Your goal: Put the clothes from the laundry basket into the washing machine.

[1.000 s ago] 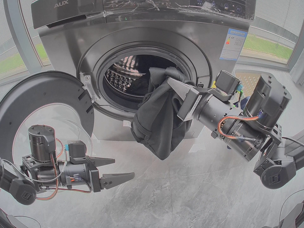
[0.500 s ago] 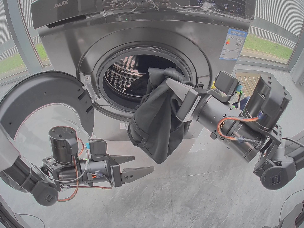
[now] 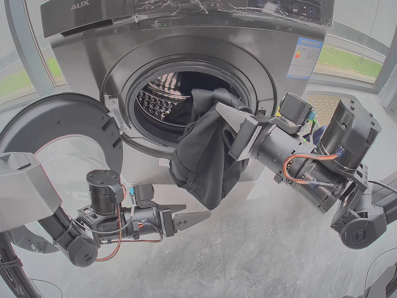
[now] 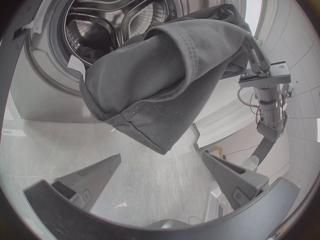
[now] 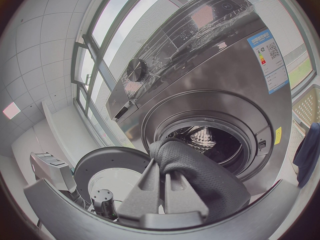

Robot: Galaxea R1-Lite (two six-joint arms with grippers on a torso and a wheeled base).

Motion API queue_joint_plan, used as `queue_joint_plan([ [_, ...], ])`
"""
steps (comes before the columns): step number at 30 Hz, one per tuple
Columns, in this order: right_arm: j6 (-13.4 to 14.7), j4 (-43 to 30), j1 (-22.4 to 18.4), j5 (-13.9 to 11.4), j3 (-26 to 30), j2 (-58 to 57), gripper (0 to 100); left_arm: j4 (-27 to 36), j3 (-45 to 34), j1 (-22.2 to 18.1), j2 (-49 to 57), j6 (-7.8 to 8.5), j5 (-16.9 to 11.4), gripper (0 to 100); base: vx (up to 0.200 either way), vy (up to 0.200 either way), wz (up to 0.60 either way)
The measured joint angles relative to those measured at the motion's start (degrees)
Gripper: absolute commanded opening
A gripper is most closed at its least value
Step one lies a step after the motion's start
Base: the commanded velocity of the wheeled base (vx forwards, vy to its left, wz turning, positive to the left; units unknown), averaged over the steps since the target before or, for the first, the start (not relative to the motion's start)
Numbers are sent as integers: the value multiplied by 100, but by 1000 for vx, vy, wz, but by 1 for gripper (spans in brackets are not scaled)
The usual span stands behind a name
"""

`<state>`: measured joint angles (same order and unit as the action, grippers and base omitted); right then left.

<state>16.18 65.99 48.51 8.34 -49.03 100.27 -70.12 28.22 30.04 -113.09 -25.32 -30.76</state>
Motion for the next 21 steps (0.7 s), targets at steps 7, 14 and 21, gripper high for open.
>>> queue_joint_plan([
  [7,-1,0,37,0,22,0,0,-33,291,26,-206,-163,167,100,0,0,0],
  [14,-1,16,66,0,35,-2,0,-416,557,30,-516,-284,416,100,0,0,0],
  [21,-12,110,77,2,55,0,0,-756,852,83,-789,-500,769,100,0,0,0],
])
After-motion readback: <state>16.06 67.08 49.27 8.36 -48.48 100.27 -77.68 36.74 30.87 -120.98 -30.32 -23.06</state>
